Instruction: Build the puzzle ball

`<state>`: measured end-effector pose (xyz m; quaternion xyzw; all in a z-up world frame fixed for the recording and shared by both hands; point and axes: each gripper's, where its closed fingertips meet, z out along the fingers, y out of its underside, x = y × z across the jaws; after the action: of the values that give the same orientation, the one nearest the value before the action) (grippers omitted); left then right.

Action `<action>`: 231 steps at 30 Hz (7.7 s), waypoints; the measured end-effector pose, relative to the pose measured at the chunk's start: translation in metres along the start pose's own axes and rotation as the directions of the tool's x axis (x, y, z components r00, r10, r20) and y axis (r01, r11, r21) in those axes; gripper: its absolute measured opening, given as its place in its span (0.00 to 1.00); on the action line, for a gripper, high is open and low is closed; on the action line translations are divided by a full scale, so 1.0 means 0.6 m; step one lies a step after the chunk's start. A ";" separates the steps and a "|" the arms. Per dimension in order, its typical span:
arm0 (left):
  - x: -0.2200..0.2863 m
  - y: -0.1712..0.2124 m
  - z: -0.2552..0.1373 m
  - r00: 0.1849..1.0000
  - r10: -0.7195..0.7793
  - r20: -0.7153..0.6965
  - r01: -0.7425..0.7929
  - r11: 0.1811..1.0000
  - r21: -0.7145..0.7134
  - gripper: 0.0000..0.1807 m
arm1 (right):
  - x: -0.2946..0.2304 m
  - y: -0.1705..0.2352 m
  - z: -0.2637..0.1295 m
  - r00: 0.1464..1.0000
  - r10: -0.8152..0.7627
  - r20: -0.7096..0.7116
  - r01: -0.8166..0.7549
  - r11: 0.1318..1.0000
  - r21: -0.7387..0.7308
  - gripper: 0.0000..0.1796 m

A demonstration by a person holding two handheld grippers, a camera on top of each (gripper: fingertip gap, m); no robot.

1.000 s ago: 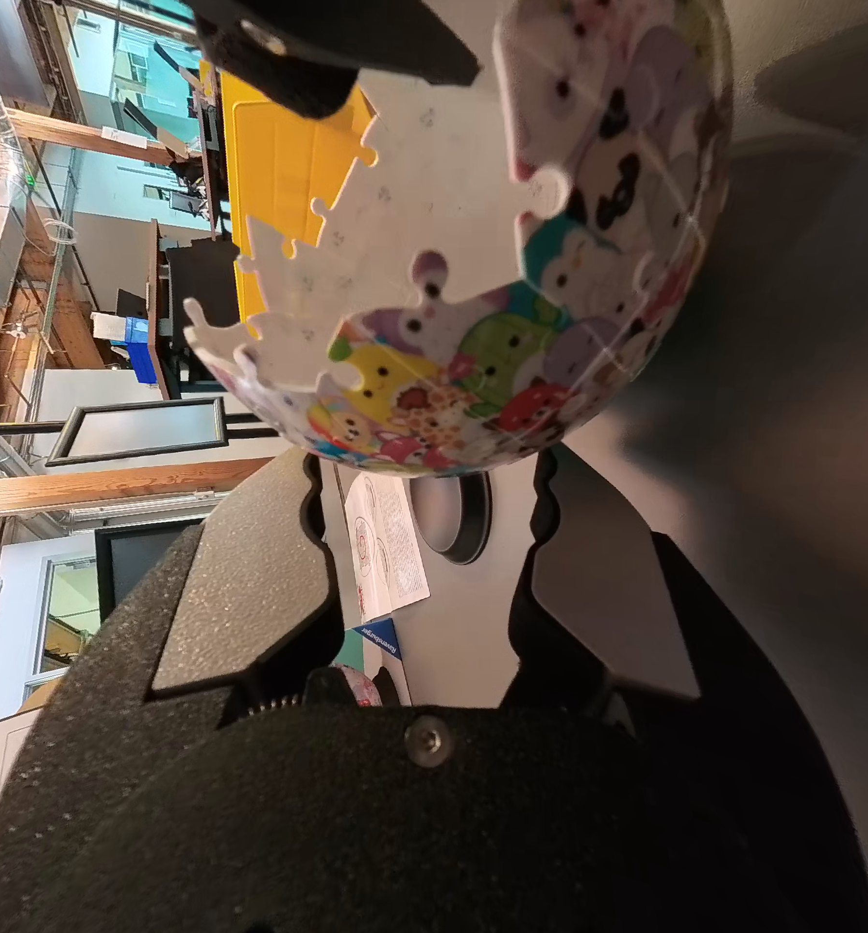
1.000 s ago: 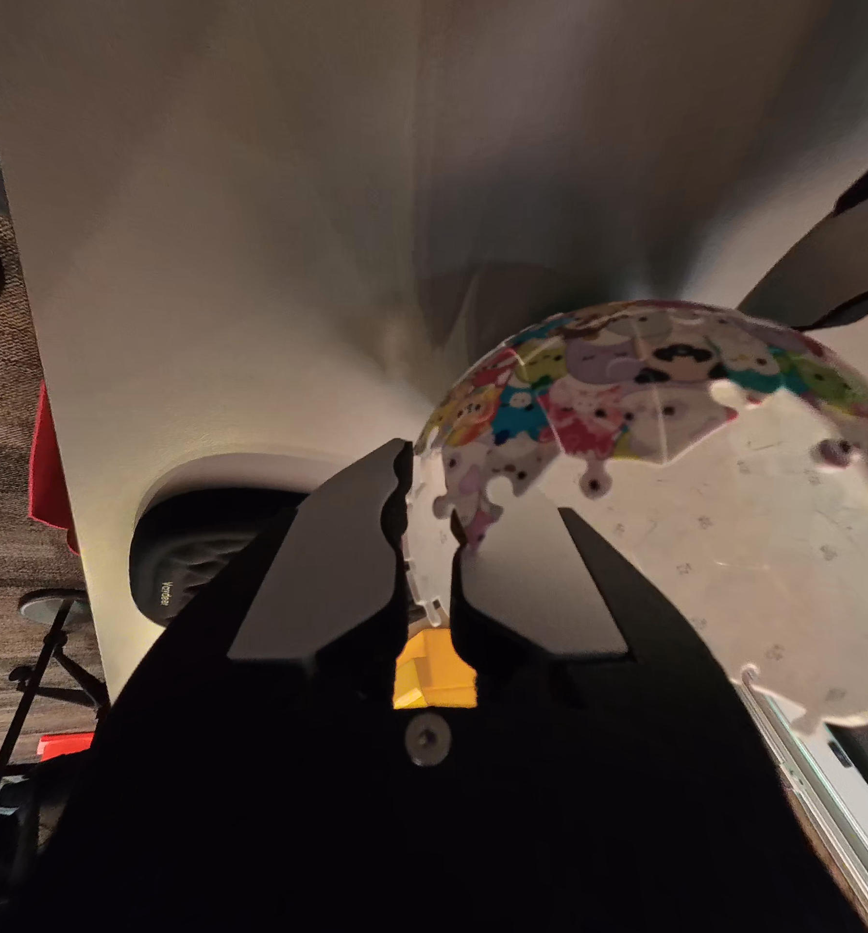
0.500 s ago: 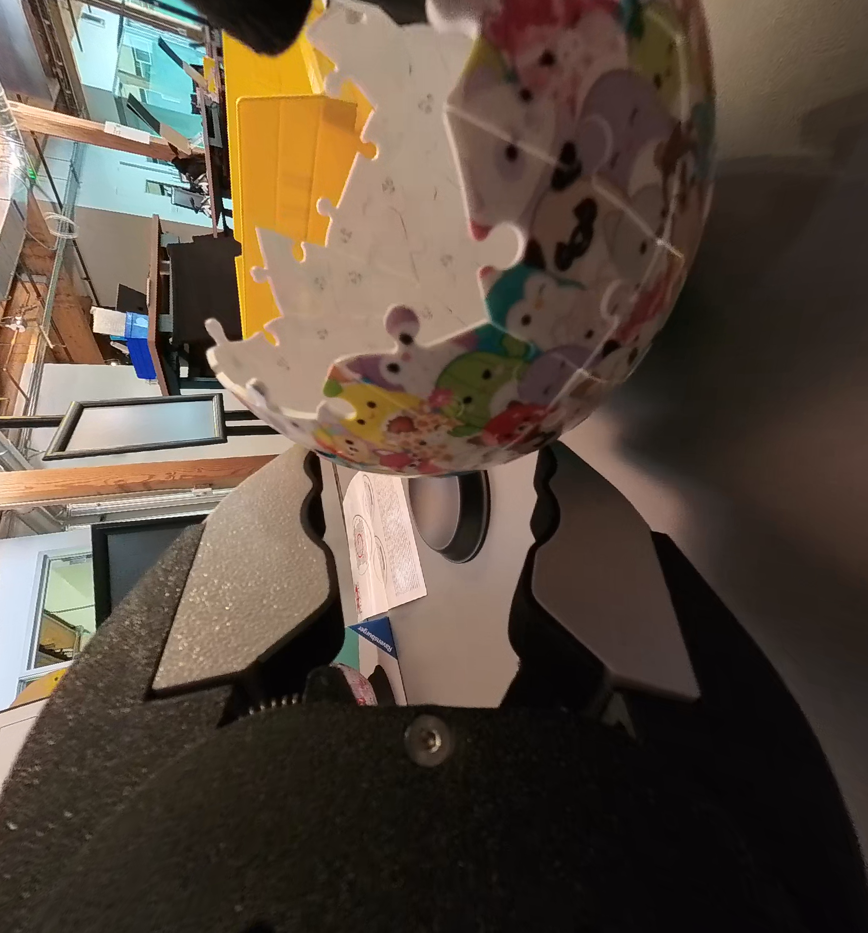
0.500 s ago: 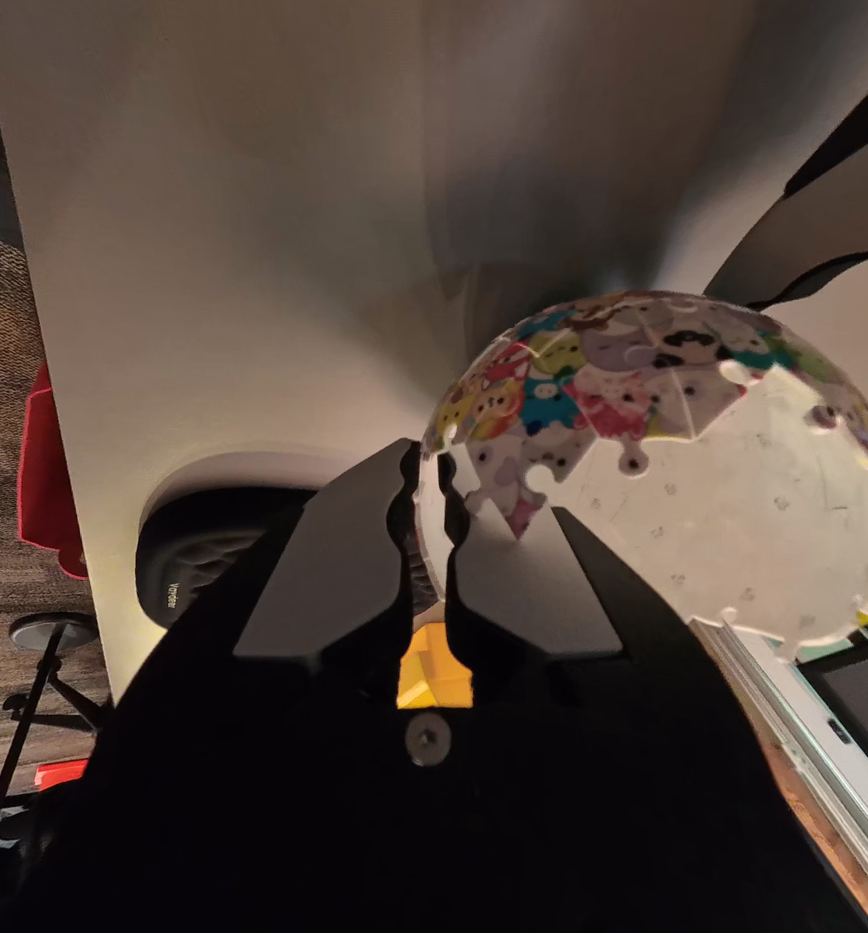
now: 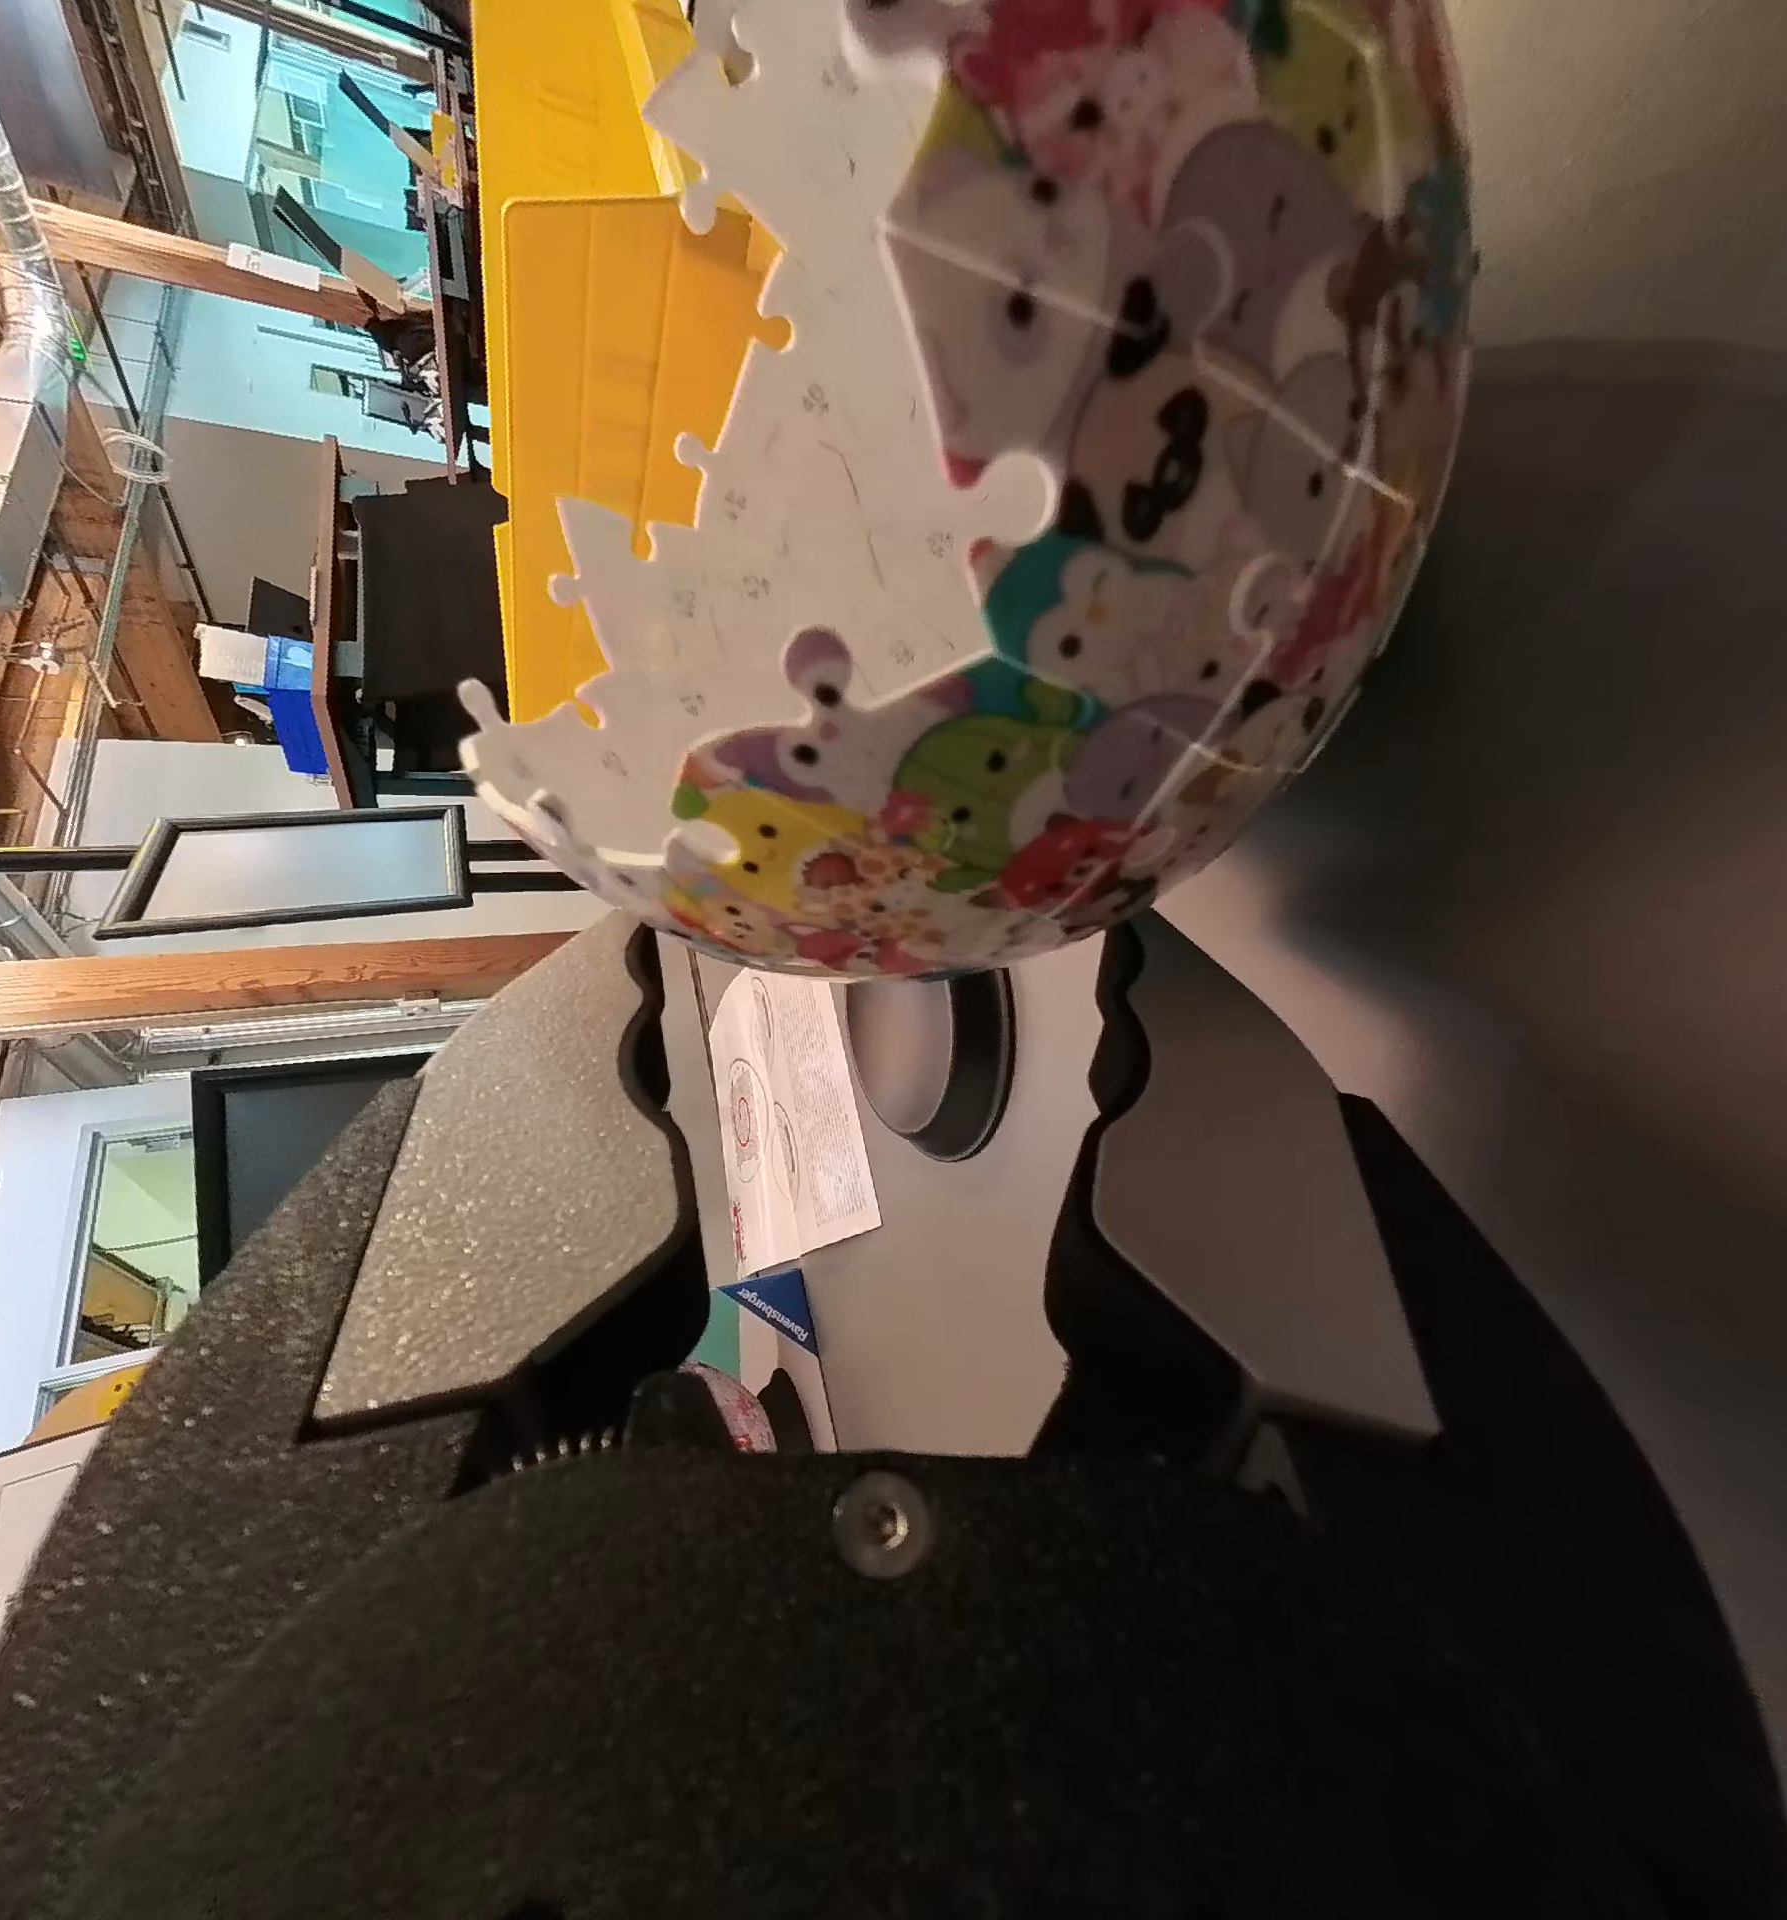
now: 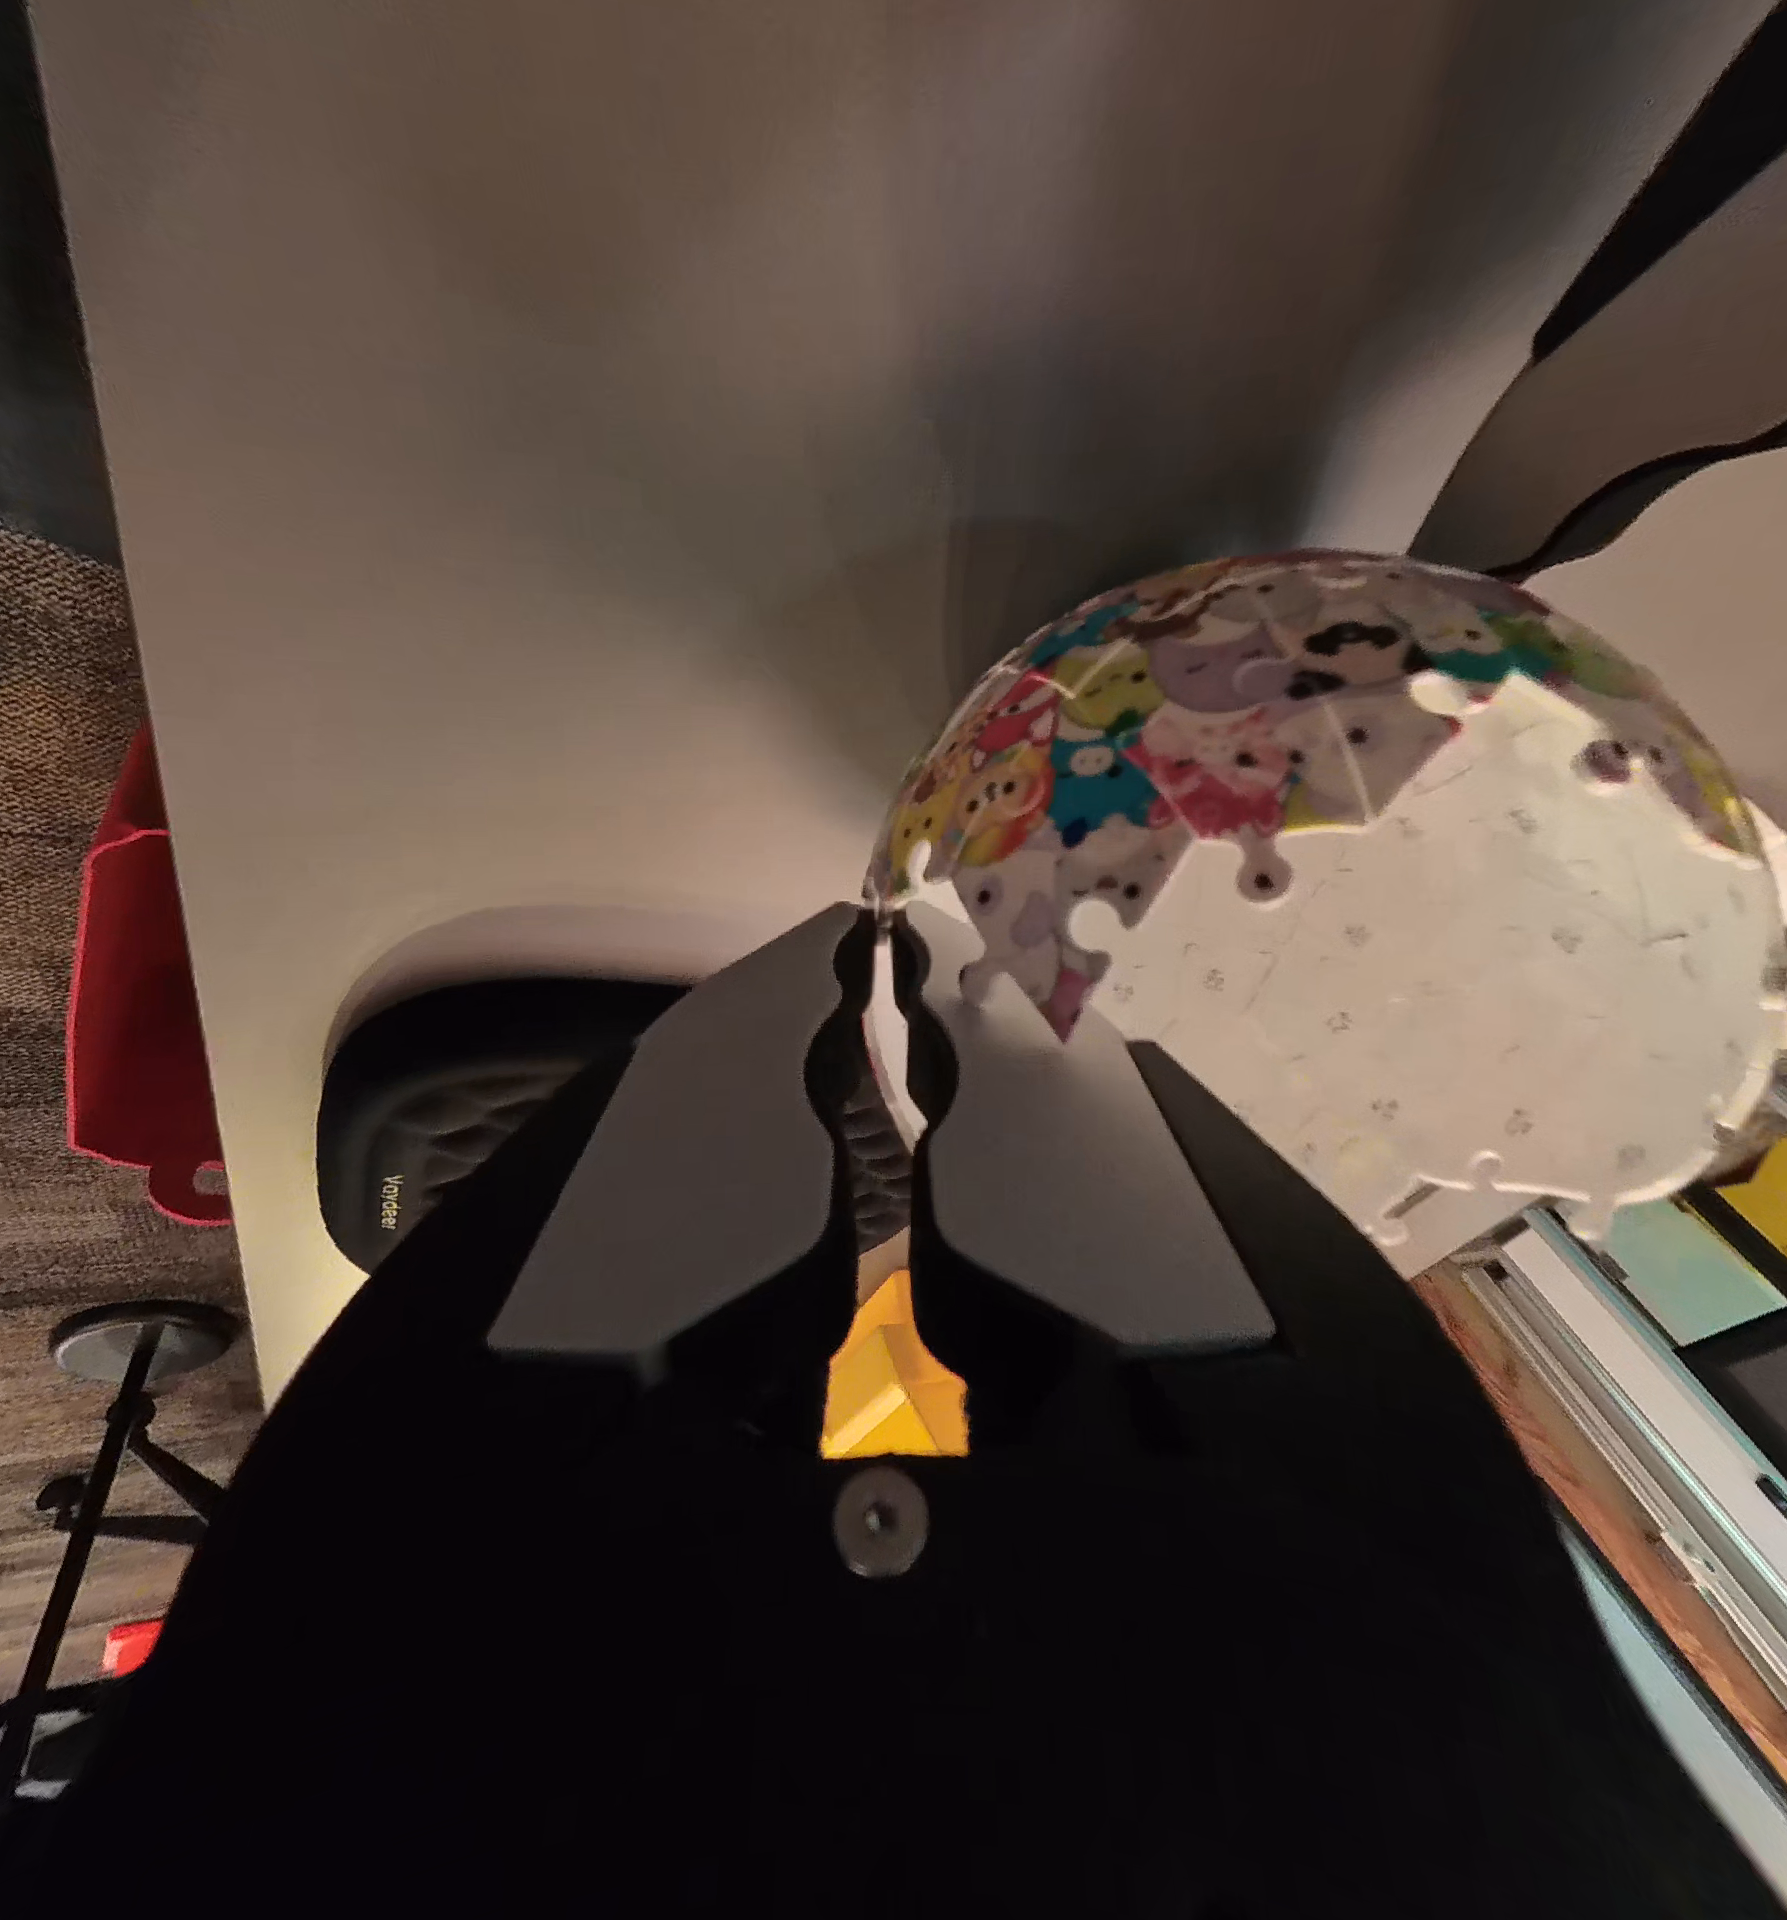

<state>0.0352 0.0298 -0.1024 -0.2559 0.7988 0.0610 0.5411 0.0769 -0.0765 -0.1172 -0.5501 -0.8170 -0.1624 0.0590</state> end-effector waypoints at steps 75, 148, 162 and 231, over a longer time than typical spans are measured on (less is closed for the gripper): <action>0.070 -0.004 -0.139 0.509 -0.856 -0.090 0.848 0.516 -0.119 0.53 | 0.088 0.242 0.090 0.552 0.834 0.022 -0.804 0.525 0.277 0.25; 0.009 -0.041 -0.058 0.337 -0.899 -0.280 0.941 0.313 0.127 0.67 | 0.012 0.046 0.021 0.162 0.933 0.322 -0.889 -0.003 0.457 0.44; 0.019 -0.043 -0.049 0.320 -0.876 -0.361 0.946 0.312 0.083 0.65 | 0.041 0.039 0.013 0.150 0.935 0.322 -0.871 -0.030 0.491 0.46; 0.024 -0.030 -0.015 0.414 -0.758 -0.504 0.891 0.451 0.053 0.62 | 0.078 0.036 0.042 0.352 0.873 0.336 -0.789 0.084 0.608 0.47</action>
<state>0.0323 0.0059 -0.1082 -0.5370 0.6546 -0.4002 0.3506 0.0808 -0.0195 -0.1235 -0.8353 -0.3451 0.1858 0.3856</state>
